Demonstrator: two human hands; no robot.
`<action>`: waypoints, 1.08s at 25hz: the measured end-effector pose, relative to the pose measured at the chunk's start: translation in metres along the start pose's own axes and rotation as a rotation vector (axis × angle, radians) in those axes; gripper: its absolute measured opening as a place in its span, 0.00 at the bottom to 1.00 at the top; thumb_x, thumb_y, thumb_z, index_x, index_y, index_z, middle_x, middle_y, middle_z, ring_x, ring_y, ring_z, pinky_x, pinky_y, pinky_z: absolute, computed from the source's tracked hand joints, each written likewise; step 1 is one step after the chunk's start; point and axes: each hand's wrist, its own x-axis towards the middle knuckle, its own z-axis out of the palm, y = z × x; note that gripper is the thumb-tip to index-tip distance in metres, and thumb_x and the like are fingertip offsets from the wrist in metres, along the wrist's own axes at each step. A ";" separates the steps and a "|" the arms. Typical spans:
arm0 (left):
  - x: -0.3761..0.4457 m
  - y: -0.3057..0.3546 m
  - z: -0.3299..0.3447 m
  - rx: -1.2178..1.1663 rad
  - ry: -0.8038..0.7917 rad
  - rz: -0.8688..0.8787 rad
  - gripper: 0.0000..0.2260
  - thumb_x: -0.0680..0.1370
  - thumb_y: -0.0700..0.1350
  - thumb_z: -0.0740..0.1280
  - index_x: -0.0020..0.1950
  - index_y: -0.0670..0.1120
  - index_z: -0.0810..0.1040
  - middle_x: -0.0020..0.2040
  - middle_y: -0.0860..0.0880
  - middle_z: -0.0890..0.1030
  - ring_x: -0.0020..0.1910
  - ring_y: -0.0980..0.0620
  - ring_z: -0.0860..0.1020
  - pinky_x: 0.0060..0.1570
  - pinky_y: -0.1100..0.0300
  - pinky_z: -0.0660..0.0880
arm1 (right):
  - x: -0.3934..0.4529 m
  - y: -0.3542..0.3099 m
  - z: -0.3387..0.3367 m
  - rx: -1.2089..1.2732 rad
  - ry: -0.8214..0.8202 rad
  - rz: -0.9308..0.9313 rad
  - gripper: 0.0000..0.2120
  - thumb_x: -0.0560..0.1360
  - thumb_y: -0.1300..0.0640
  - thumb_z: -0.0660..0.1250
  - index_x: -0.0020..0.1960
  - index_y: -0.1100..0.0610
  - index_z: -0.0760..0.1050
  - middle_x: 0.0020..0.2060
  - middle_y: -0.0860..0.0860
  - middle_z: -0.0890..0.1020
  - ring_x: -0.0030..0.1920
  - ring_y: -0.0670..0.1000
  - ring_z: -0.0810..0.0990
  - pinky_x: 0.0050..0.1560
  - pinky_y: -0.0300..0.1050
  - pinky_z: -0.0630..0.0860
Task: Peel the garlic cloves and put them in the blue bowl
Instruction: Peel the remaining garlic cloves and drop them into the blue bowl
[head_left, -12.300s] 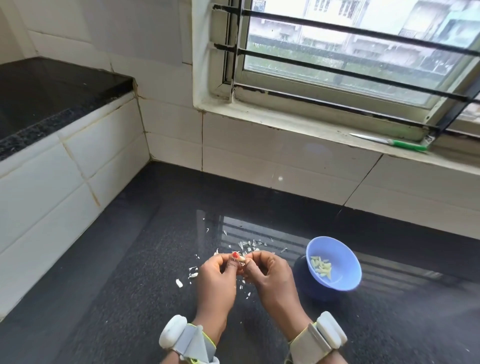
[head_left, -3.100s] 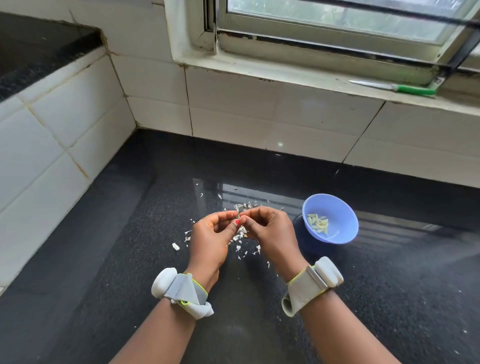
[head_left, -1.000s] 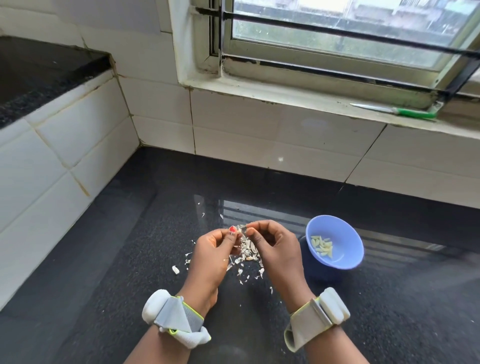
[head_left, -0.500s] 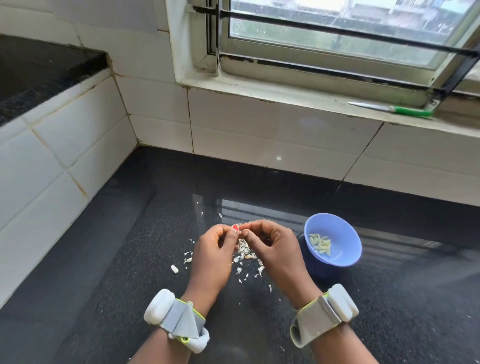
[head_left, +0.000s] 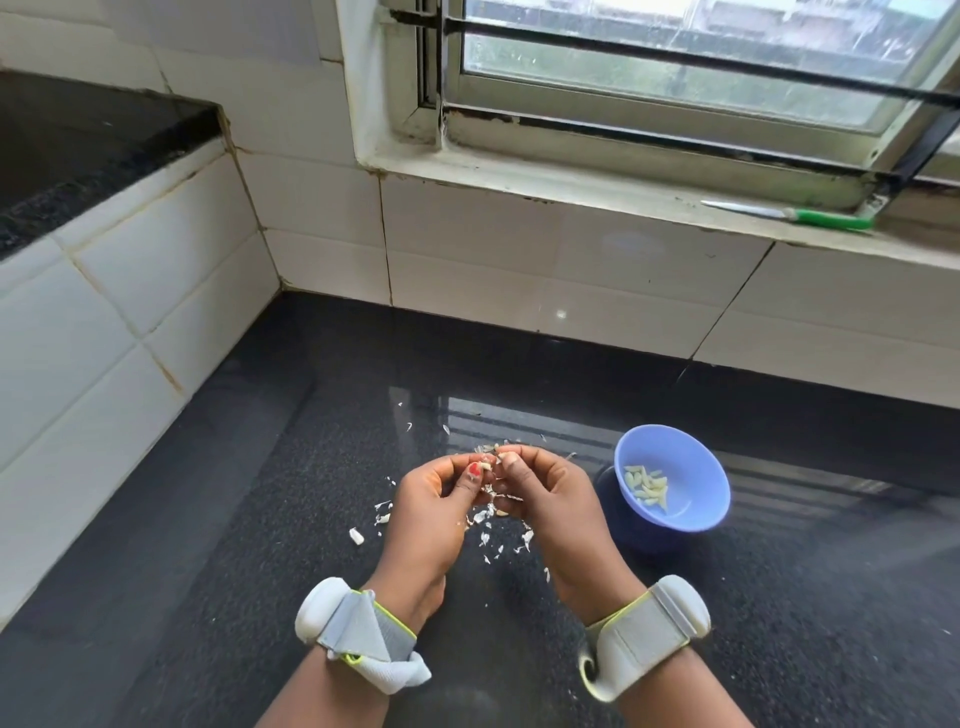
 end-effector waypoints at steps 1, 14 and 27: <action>0.000 0.000 0.000 -0.012 -0.001 -0.003 0.07 0.78 0.35 0.63 0.50 0.39 0.81 0.41 0.45 0.83 0.33 0.61 0.80 0.29 0.73 0.69 | -0.001 -0.001 0.001 0.042 -0.002 0.015 0.07 0.79 0.63 0.64 0.51 0.61 0.80 0.43 0.56 0.85 0.41 0.50 0.84 0.40 0.40 0.79; 0.001 -0.003 -0.001 -0.073 0.040 -0.053 0.05 0.75 0.39 0.69 0.48 0.41 0.83 0.39 0.47 0.84 0.37 0.56 0.79 0.32 0.71 0.72 | -0.005 -0.003 0.000 -0.066 0.005 -0.033 0.06 0.75 0.63 0.70 0.51 0.60 0.82 0.44 0.56 0.86 0.45 0.53 0.84 0.47 0.44 0.79; 0.007 0.004 -0.016 0.747 0.054 0.434 0.01 0.72 0.43 0.72 0.40 0.48 0.84 0.37 0.56 0.79 0.37 0.61 0.76 0.38 0.73 0.68 | -0.005 -0.016 -0.006 -0.754 0.025 -0.368 0.03 0.73 0.60 0.73 0.45 0.53 0.82 0.36 0.42 0.81 0.33 0.41 0.74 0.33 0.31 0.67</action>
